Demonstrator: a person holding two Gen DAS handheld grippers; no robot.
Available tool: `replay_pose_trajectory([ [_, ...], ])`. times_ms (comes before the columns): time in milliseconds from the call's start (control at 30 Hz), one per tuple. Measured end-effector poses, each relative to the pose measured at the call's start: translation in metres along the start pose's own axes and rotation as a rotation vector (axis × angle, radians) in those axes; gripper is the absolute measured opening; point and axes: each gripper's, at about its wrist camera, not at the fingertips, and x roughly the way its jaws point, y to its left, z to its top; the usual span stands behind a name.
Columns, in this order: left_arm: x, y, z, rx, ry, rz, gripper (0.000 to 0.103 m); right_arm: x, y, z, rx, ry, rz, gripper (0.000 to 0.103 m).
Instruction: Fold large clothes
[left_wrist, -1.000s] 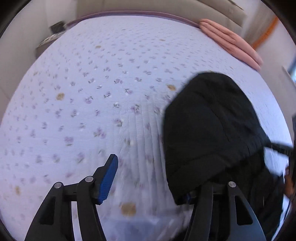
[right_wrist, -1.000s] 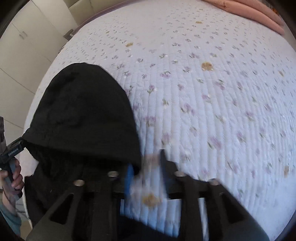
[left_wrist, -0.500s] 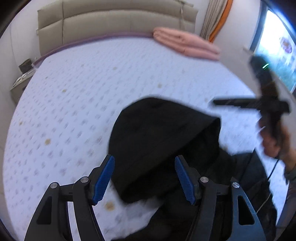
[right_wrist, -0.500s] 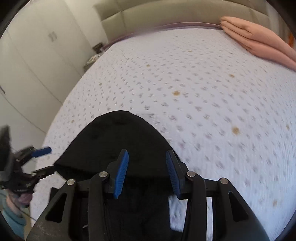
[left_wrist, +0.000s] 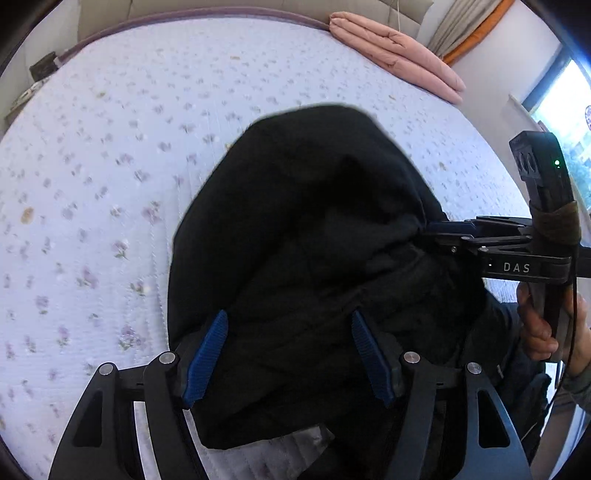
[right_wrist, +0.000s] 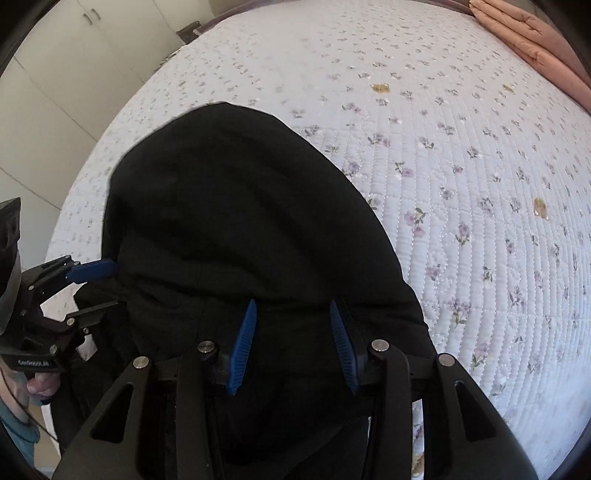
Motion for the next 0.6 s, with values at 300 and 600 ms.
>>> replay_pose_trajectory([
  [300,-0.077,0.004,0.021,-0.015,-0.168,0.009,0.074,-0.069,-0.058,-0.003,0.044,-0.06,0.124,0.06],
  [600,-0.009,0.051,0.036,-0.161,0.02,-0.06,0.076,-0.029,-0.113,0.015,0.126,0.049,0.238,0.061],
])
